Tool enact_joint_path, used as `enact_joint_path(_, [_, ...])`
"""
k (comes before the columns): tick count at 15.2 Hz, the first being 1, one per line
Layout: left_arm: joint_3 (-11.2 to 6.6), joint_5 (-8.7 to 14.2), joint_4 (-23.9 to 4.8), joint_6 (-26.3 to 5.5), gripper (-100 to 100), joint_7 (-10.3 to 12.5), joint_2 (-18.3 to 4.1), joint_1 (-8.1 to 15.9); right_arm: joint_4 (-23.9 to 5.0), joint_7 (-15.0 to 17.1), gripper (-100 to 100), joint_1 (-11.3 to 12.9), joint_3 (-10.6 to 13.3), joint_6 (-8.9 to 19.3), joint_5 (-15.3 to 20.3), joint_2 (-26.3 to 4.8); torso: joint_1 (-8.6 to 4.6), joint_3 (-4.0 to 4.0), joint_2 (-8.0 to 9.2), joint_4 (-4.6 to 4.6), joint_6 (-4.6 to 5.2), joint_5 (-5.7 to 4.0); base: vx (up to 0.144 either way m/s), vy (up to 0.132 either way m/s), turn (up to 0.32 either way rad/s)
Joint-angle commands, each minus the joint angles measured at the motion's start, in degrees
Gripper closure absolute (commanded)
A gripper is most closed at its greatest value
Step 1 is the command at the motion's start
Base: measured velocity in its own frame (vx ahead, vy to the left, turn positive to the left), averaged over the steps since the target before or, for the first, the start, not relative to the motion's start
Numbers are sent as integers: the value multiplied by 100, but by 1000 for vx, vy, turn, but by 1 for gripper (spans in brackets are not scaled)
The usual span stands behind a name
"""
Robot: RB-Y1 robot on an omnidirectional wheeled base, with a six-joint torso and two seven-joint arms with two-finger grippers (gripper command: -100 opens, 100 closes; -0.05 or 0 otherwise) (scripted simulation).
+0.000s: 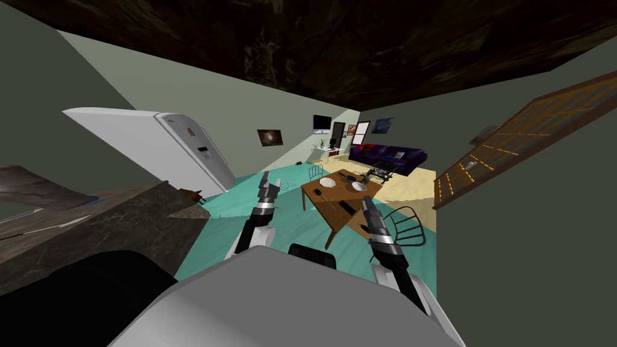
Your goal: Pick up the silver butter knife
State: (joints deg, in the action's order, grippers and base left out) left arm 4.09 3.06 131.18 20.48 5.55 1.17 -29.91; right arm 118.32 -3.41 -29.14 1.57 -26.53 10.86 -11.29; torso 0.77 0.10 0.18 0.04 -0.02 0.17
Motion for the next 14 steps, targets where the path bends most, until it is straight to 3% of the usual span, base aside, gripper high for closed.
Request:
enact_joint_path(1, [0, 0, 0, 0, 0, 0, 0, 0, -286, -73, -100, 33, -12, -1, 111, -181, 0, 0, 0, 0, 0, 0, -32, 171, 52])
enact_joint_path(3, [0, 0, 0, 0, 0, 0, 0, 0, -339, -73, -100, 33, -12, -1, 111, -181, -7, -2, -3, -1, 0, -1, -18, 122, 27])
enact_joint_path(10, [0, 0, 0, 0, 0, 0, 0, 0, -1268, -310, -100, 126, -58, 58, 436, -783, -8, -7, -12, -3, 0, -2, -7, 150, 80])
enact_joint_path(12, [0, 0, 0, 0, 0, 0, 0, -1, -1367, -310, -100, 126, -58, 58, 436, -783, -5, -12, -21, -4, 0, -1, 20, 136, 52])
enact_joint_path(14, [-1, 0, 0, 0, 0, 0, -1, -1, -1655, -387, -100, 152, -62, 80, 523, -941, -26, -14, -24, -5, -1, -6, 29, 113, 91])
